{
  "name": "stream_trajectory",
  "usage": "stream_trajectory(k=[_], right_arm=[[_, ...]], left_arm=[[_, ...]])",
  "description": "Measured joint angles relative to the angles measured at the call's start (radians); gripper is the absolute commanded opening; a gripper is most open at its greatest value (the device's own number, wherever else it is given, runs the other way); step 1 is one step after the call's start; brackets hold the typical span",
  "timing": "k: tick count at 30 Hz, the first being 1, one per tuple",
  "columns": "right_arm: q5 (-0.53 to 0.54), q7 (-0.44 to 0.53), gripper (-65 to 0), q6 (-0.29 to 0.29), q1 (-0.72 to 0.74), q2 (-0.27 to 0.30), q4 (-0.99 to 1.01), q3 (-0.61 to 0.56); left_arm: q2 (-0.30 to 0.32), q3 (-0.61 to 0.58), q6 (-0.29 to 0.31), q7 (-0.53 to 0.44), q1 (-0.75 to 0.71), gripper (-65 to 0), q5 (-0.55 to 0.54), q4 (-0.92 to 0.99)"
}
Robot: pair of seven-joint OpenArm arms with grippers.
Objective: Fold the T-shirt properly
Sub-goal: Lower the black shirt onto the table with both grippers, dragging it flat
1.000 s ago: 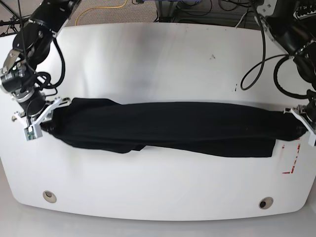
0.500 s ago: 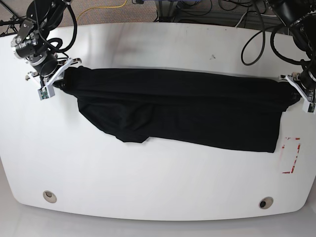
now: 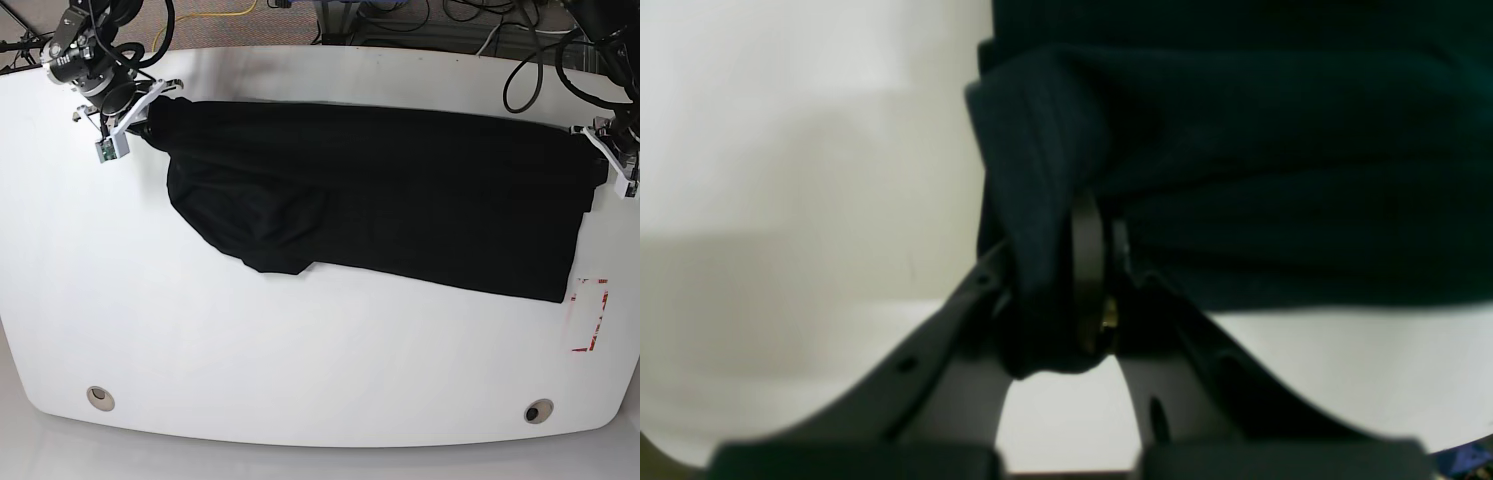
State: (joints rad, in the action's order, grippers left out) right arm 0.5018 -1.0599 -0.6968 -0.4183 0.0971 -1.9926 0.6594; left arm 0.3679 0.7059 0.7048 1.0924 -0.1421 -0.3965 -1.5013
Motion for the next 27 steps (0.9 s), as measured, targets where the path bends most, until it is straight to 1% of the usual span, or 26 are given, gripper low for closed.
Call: stream_trajectory(k=[3,7,9,10,12,16,17,18,21,23,25,27], right_arm=[[0.000,0.002,-65.0,0.001,-0.024,-0.011,0.000,-0.002],[0.000,0.002,-64.4,0.001,-0.045,-0.011,0.006,-0.005],[-0.002,0.002,-61.2,0.001,-0.045,-0.011,0.019,-0.007],[-0.003,0.001,-58.0,0.001,-0.045,-0.012,0.024,-0.011],[-0.008,0.002,-50.4,0.004,-0.045,-0.016,0.037,-0.020],[-0.005,0.004,-27.3,0.008,-0.050,-0.020,0.064,-0.026],[-0.011,0.000,-23.5,0.008,-0.051,-0.021,0.070,-0.025],[-0.014,0.000,-18.2,0.009,-0.054,-0.020,0.072,-0.024],[-0.013,0.001,-8.9,0.011,-0.060,-0.019,0.069,-0.021],[-0.005,-0.003,-6.7,0.008,-0.061,-0.020,0.053,-0.020],[0.012,-0.010,-7.0,0.008,-0.062,-0.022,0.028,-0.019],[0.061,-0.004,-7.8,0.009,-0.065,-0.020,0.013,-0.018]], left_arm=[[-0.001,-0.001,0.000,-0.010,-0.009,-65.0,-0.002,-0.005],[0.000,0.000,0.000,-0.009,-0.023,-65.0,-0.006,-0.008],[-0.001,0.000,0.000,-0.009,-0.027,-65.0,-0.006,-0.008],[-0.002,0.000,0.000,-0.009,-0.027,-65.0,-0.005,-0.008],[-0.001,0.000,-0.001,-0.010,-0.030,-62.4,-0.005,-0.008],[0.002,0.000,-0.001,-0.012,-0.048,-50.7,-0.001,-0.011],[0.002,0.000,-0.002,-0.011,-0.056,-48.3,0.000,-0.014],[0.002,0.000,-0.002,-0.009,-0.062,-45.0,-0.001,-0.019],[0.002,0.000,-0.002,-0.008,-0.077,-38.5,0.007,-0.034],[0.002,0.000,-0.004,-0.008,-0.082,-36.3,0.007,-0.045],[0.002,0.000,-0.005,-0.009,-0.083,-35.6,0.006,-0.057],[0.002,0.000,-0.005,-0.009,-0.083,-35.6,0.005,-0.069]])
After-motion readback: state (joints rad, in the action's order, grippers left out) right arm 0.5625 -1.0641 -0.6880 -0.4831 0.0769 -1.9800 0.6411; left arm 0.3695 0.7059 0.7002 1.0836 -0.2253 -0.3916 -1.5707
